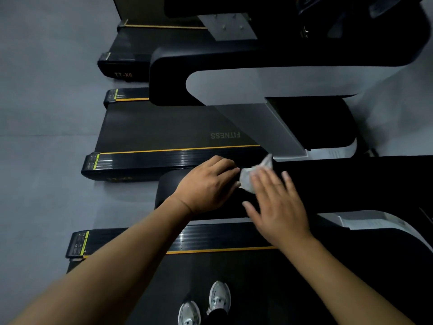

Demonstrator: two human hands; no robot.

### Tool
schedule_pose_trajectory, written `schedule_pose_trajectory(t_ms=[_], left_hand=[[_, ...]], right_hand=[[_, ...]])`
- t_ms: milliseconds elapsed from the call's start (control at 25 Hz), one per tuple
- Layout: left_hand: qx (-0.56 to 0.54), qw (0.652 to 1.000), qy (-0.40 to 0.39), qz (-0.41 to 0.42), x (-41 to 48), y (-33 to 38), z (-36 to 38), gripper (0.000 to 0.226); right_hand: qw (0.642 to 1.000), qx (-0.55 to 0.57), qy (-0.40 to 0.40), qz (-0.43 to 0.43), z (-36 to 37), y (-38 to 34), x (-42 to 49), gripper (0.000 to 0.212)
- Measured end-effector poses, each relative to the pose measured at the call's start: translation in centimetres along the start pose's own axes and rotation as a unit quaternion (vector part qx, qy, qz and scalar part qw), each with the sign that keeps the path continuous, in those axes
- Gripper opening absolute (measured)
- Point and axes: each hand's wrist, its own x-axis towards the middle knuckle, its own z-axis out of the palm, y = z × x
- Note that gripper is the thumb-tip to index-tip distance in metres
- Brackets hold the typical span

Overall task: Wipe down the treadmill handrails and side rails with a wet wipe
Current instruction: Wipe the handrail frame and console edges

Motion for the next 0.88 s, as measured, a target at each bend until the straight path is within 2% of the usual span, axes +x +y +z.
schedule_pose_trajectory(t_ms=[120, 280, 440, 600, 720, 880], left_hand=[[-0.015, 1.000, -0.005, -0.025, -0.3, 0.1, -0.4, 0.037], [-0.027, 1.000, -0.001, -0.004, -0.9, -0.8, -1.2, 0.032], [0.019, 1.000, 0.014, -0.007, -2.7, -2.4, -1.8, 0.033], [0.025, 0.999, 0.032, -0.017, -2.9, -2.0, -1.2, 0.032], [0.031, 0.999, 0.021, -0.018, -3.2, -2.2, -1.1, 0.032], [0.030, 0.999, 0.012, -0.029, -3.4, -2.3, -1.1, 0.031]], right_hand=[[0.998, -0.003, -0.020, 0.064, -0.9, 1.1, 0.6, 0.077], [0.998, 0.017, -0.045, -0.028, -1.0, -0.8, 2.2, 0.078], [0.999, 0.019, -0.034, 0.007, -1.1, 1.2, 2.5, 0.077], [0.995, 0.077, -0.041, -0.043, -0.2, -1.5, 4.5, 0.075], [0.995, 0.096, -0.038, 0.000, -0.9, -0.9, 7.0, 0.067], [0.985, 0.110, -0.128, -0.025, -1.0, -3.7, 9.9, 0.076]])
